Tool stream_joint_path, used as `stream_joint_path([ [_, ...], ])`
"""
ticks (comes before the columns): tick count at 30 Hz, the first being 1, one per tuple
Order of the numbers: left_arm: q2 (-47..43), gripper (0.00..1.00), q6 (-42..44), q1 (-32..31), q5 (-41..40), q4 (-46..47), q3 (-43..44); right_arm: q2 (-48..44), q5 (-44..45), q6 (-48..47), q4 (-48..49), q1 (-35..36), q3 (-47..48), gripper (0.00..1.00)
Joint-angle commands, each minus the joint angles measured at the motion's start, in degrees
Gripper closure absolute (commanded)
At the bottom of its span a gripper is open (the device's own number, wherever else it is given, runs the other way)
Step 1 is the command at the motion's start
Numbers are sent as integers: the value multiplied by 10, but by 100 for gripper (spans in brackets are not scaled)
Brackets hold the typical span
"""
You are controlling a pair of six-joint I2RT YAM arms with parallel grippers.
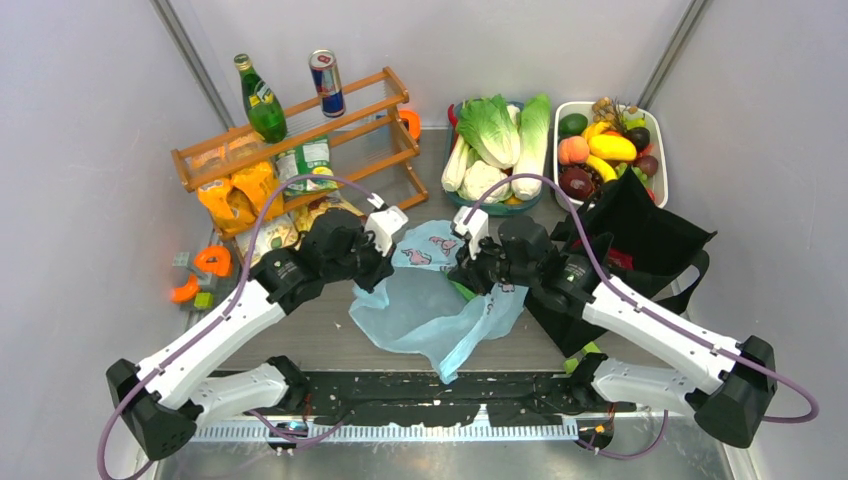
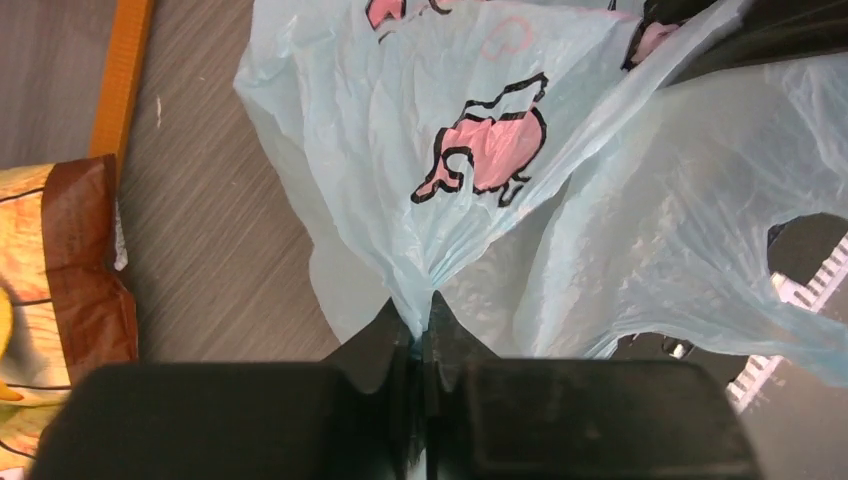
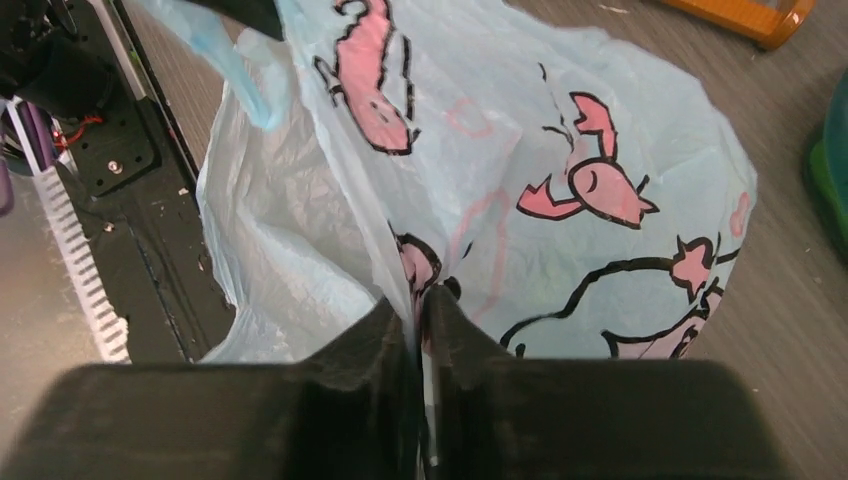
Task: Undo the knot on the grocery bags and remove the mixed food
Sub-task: Pick up the fake vegetable from the takeout bag.
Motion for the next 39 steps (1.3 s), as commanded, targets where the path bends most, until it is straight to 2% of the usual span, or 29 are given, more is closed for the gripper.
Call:
stream_joint_path([
  [1, 17, 100, 27, -8, 15, -2, 27, -26, 8, 7, 0, 3, 35, 59],
  [2, 18, 100, 25, -9, 20, 0, 29, -29, 1, 16, -6, 4, 40, 51],
  [3, 19, 100, 20, -9, 22, 2, 32, -39, -1, 19, -15, 6, 50, 39],
  [5, 16, 100, 16, -9, 19, 9, 35, -58, 9, 22, -26, 22, 64, 26],
  [8, 7, 100, -2, -9, 8, 20, 34, -78, 57, 29, -35, 76, 87, 21],
  [15, -6, 100, -14, -8, -4, 32, 17, -41, 155, 68, 32, 220, 84, 25],
  [21, -8, 100, -12, -2, -22, 29, 5, 57, 184, 116, 70, 238, 55, 31],
  [28, -34, 100, -12, 2, -55, 40, -15, 120, 284, 145, 44, 202, 12, 34],
  [34, -43, 100, -10, 2, -51, 48, -28, 153, 282, 181, 43, 89, -10, 30],
  [39, -34, 100, -10, 2, -40, 48, -28, 190, 318, 164, 52, 61, -9, 25],
])
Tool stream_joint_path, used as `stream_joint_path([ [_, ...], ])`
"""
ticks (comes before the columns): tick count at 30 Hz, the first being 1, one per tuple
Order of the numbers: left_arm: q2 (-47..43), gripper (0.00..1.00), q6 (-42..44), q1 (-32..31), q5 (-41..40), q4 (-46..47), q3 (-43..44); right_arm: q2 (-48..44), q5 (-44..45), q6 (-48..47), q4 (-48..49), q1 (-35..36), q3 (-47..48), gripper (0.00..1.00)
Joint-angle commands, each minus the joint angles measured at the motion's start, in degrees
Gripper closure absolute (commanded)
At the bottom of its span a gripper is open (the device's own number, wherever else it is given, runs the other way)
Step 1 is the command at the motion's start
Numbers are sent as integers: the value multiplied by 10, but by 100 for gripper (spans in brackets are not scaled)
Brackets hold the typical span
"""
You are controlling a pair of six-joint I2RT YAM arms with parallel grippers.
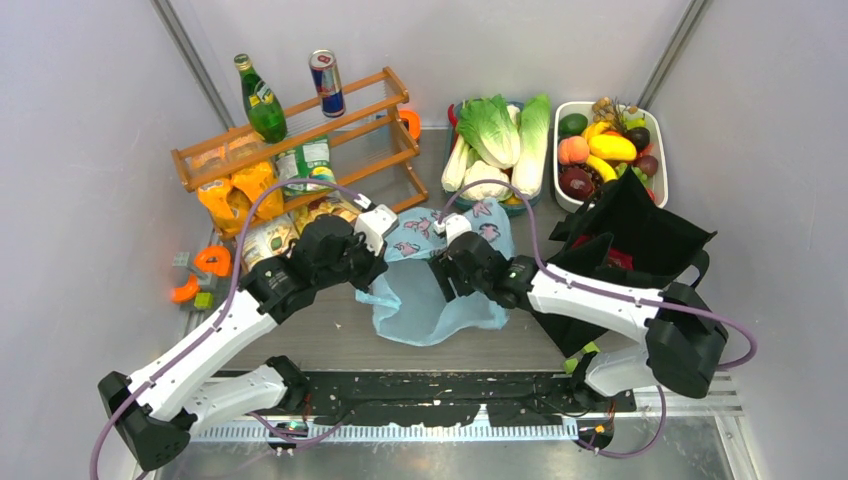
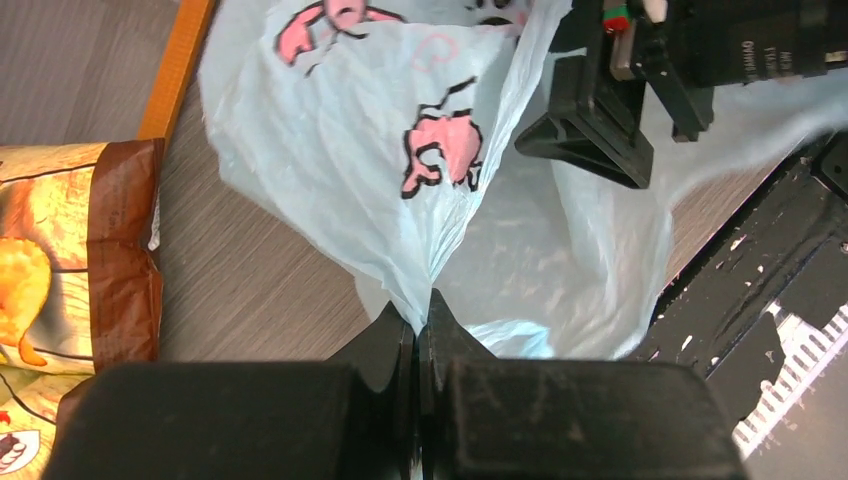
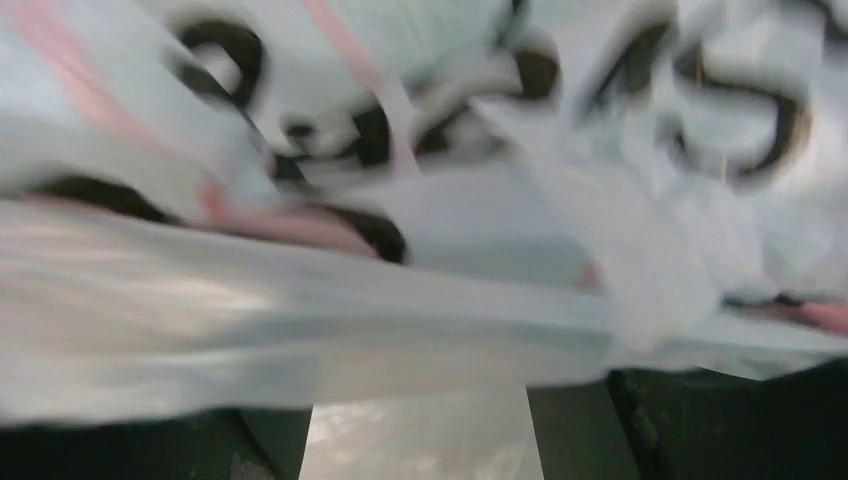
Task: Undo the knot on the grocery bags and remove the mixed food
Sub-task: Pick up the fake vegetable from the takeout bag.
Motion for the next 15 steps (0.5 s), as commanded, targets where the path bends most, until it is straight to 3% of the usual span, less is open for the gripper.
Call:
stream_joint_path([
  [1, 2, 100, 3, 3, 8, 25, -3, 24, 49, -7, 25, -18, 0, 25],
  [10, 14, 100, -1, 3, 11, 24, -2, 66, -3, -111, 195, -39, -16, 22],
  [15, 20, 100, -5, 3, 7, 21, 2, 92, -45, -120, 305, -39, -23, 22],
])
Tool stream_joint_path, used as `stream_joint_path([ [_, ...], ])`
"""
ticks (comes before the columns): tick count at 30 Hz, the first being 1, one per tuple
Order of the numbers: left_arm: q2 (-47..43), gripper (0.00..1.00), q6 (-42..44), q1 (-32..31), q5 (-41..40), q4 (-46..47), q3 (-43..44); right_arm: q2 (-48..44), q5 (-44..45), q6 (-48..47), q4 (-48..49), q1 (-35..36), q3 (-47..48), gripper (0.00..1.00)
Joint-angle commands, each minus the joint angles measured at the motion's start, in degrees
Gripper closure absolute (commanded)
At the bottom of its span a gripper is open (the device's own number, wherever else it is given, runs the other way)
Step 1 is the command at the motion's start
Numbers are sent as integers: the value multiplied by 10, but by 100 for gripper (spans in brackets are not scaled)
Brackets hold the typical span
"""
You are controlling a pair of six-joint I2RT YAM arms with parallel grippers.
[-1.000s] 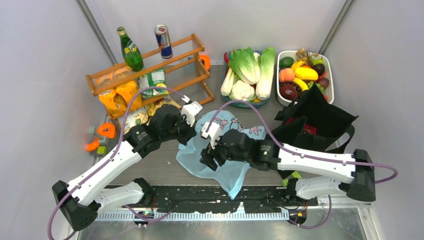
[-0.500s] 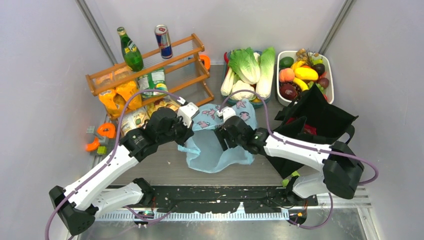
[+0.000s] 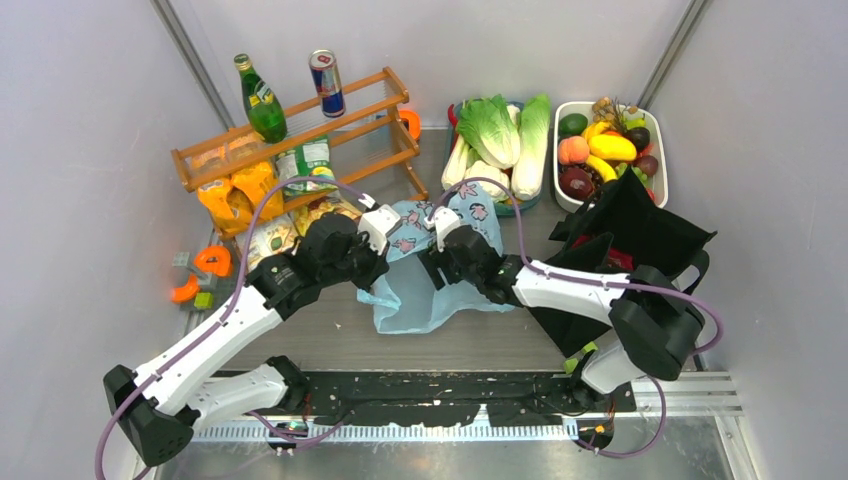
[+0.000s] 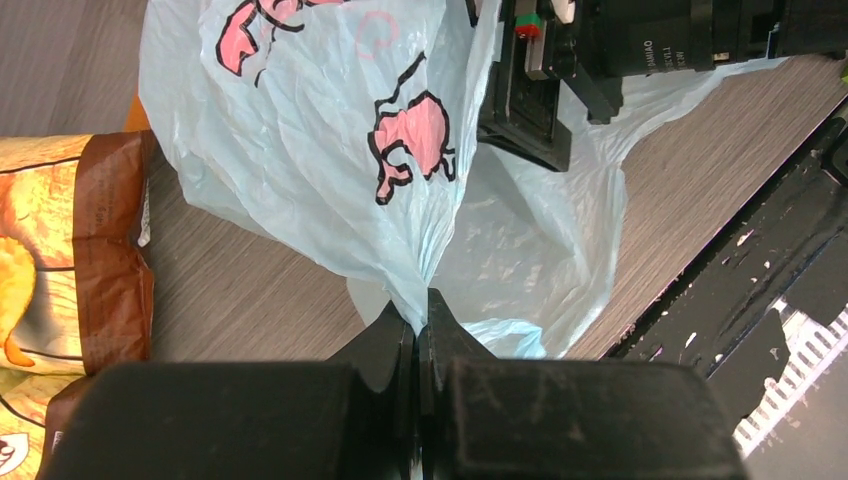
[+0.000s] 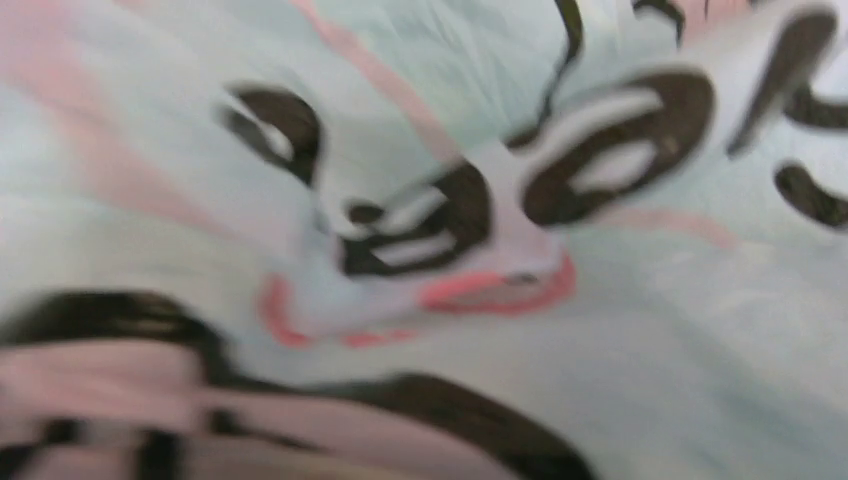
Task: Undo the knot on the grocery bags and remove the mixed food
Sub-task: Pick up the fake vegetable from the takeout bag.
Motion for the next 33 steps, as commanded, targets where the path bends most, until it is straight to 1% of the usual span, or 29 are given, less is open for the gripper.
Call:
stream_joint_path([
  [1, 3, 100, -3, 2, 2, 20, 2, 21, -38, -29, 146, 1, 3, 23],
  [3, 2, 100, -3, 3, 1, 21, 1, 50, -32, -29, 150, 1, 18, 24],
  [7, 1, 100, -3, 3, -2, 20, 1, 65, -52, -41, 196, 1, 15, 24],
  [8, 2, 100, -3, 3, -3, 21, 2, 67, -62, -58, 203, 0, 17, 24],
  [11, 1, 100, -2, 3, -5, 20, 2, 85, -64, -68, 204, -4, 28, 24],
  [13, -1, 100, -1, 3, -8, 20, 1, 105, -54, -54, 162, -17, 63, 24],
  [19, -3, 100, 0, 4, -11, 20, 0, 148, -56, -25, 105, -51, 102, 22],
  [25, -6, 100, 1, 4, -14, 21, -1, 178, -48, -35, 72, -72, 121, 22],
  [33, -6, 100, 1, 6, -14, 21, -1, 205, -54, -43, 55, -82, 131, 24],
])
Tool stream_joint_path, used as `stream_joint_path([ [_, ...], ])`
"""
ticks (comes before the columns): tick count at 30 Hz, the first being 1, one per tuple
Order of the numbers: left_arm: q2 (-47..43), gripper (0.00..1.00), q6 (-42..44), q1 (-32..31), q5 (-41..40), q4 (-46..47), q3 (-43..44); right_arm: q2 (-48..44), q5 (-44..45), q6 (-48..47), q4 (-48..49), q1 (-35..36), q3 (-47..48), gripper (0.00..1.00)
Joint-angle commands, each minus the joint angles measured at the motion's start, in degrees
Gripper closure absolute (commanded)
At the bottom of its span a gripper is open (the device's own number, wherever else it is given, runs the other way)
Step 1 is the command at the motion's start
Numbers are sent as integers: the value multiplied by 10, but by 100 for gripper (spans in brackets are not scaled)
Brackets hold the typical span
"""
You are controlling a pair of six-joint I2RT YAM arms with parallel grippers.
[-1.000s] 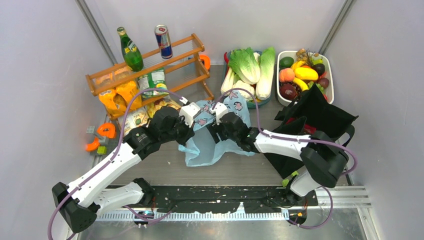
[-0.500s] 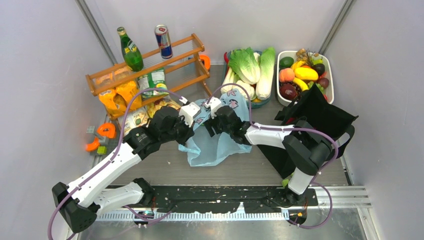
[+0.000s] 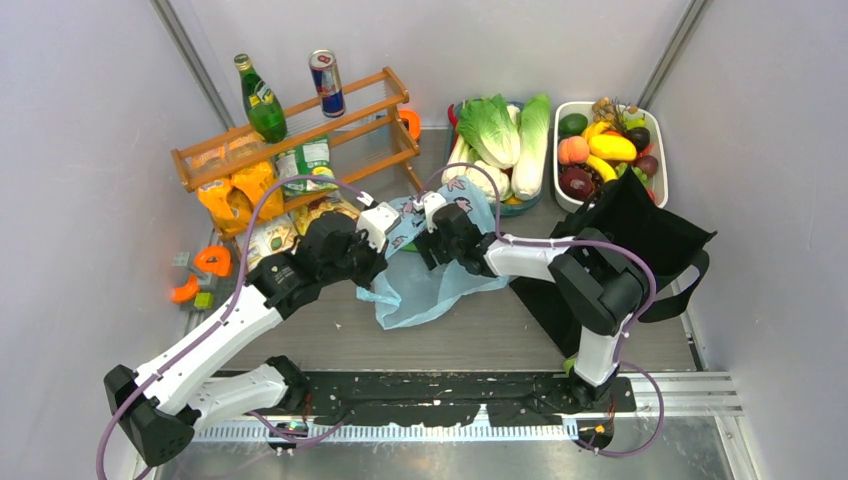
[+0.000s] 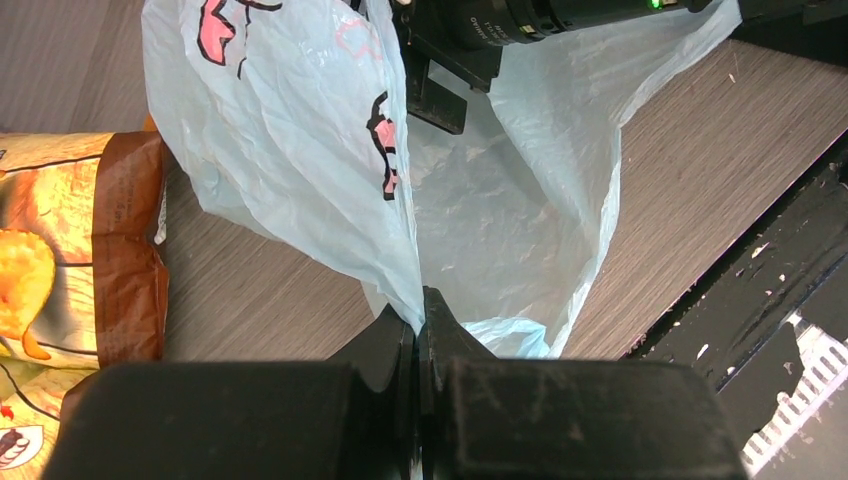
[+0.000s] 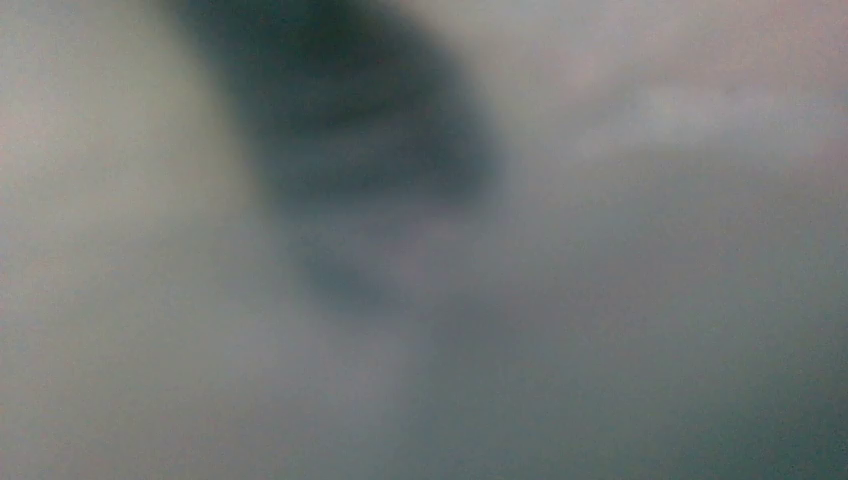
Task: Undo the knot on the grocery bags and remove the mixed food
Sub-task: Pick up the fake vegetable from the takeout bag.
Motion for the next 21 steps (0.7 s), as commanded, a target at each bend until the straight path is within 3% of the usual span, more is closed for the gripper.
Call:
stream_joint_path([
  [1, -10, 100, 1, 3, -2, 16, -1, 22, 3, -7, -18, -9, 26, 25],
  [5, -11, 100, 1, 3, -3, 15, -1, 39, -20, -23, -33, -10, 37, 30],
  [11, -9, 100, 2, 4, -7, 15, -1, 23, -71, -26, -39, -8, 15, 52],
  [14, -8, 100, 1, 5, -15, 13, -1, -21, -96, -19, -31, -2, -14, 62],
  [21, 2, 100, -6, 12, -60, 3, 4, -128, -106, -35, -37, 38, -79, 73],
])
